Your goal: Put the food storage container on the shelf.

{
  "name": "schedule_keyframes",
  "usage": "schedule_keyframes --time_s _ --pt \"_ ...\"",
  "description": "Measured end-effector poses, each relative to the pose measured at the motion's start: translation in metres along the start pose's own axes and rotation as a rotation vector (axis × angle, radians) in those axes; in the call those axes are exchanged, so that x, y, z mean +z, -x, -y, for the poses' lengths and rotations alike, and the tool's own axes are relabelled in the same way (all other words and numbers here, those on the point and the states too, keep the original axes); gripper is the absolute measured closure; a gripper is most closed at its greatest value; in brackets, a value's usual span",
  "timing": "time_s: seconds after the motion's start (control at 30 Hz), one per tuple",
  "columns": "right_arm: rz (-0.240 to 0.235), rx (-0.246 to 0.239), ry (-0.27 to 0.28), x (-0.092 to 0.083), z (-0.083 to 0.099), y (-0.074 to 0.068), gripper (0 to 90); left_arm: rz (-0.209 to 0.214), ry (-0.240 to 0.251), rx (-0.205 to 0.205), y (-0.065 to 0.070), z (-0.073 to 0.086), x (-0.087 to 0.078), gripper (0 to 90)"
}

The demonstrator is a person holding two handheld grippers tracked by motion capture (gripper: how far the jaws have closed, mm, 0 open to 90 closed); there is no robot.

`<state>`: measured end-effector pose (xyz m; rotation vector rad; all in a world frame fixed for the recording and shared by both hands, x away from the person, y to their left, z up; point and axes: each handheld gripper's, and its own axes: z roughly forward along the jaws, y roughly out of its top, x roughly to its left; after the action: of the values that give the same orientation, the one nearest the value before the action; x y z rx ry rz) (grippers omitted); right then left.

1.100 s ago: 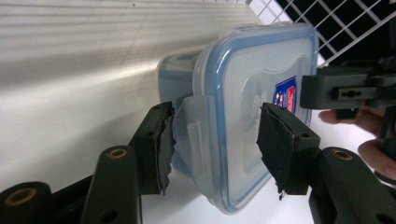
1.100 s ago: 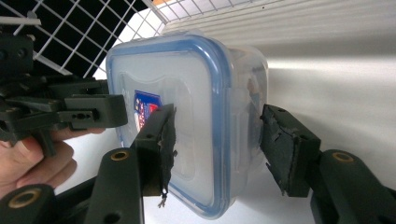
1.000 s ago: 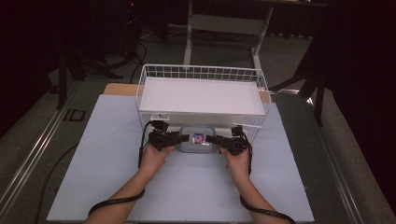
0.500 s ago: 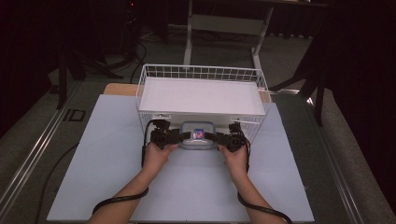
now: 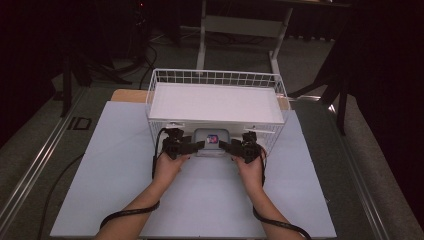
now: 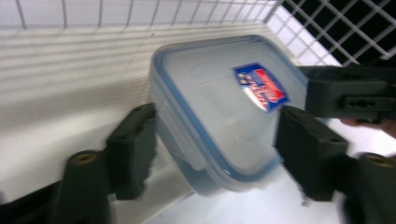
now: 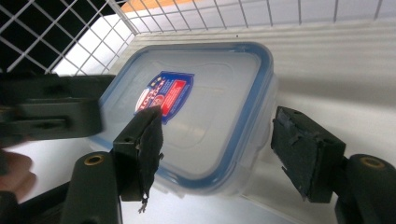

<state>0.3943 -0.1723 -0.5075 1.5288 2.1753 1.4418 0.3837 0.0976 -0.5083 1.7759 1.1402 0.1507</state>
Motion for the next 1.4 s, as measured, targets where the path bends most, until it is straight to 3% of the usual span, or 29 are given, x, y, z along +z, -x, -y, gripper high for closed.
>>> schedule_keyframes --time_s 0.07,0.1,0.13,0.17,0.23,0.3,0.37,0.53,0.73,0.83,0.93,1.07,1.2,1.23,1.3,1.4 --pt "0.014 -0.035 0.02 -0.005 0.0 -0.002 28.7 -0.009 0.014 0.032 0.002 0.002 -0.005 21.1" --pt "0.013 -0.048 0.025 -0.007 0.0 -0.003 28.6 0.005 0.031 0.058 0.002 0.003 -0.008 16.9" --pt "0.014 -0.057 0.031 -0.011 0.001 -0.005 28.3 0.012 0.055 0.032 0.005 0.005 -0.012 15.1" --pt "0.014 -0.048 0.027 -0.015 0.001 -0.007 26.8 0.016 0.072 0.047 0.006 0.006 -0.016 15.0" --pt "-0.014 -0.075 0.036 -0.021 0.001 -0.008 17.3 0.032 0.077 0.089 0.009 0.008 -0.023 9.2" --pt "-0.031 -0.107 0.049 -0.031 0.001 -0.013 15.9 0.036 0.065 0.137 0.014 0.011 -0.031 4.0" --pt "-0.025 -0.117 0.046 -0.034 0.001 -0.015 15.3 0.055 0.065 0.161 0.018 0.015 -0.039 3.4" --pt "-0.039 -0.144 0.032 -0.041 0.006 -0.028 14.2 0.079 0.079 0.182 0.03 0.028 -0.061 2.8" --pt "-0.117 -0.124 0.071 -0.048 0.011 -0.046 12.8 0.114 0.11 0.192 0.044 0.036 -0.09 2.8" --pt "-0.108 -0.145 0.06 -0.046 0.015 -0.05 14.3 0.116 0.113 0.198 0.049 0.04 -0.102 2.8" --pt "-0.107 -0.149 0.043 -0.044 0.02 -0.051 18.9 0.104 0.094 0.226 0.055 0.049 -0.112 2.8" --pt "-0.06 -0.182 0.021 -0.04 0.03 -0.054 34.9 0.11 0.105 0.239 0.059 0.064 -0.125 2.8" --pt "-0.021 -0.214 -0.007 -0.034 0.036 -0.056 58.8 0.098 0.123 0.277 0.059 0.077 -0.131 2.8" --pt "-0.021 -0.213 -0.012 -0.032 0.037 -0.056 68.6 0.091 0.124 0.283 0.059 0.079 -0.131 2.8" --pt "-0.04 -0.206 -0.039 -0.026 0.038 -0.054 86.3 0.091 0.135 0.277 0.055 0.084 -0.131 2.8" --pt "-0.01 -0.205 -0.051 -0.018 0.039 -0.053 89.5 0.098 0.144 0.245 0.048 0.089 -0.131 2.8"
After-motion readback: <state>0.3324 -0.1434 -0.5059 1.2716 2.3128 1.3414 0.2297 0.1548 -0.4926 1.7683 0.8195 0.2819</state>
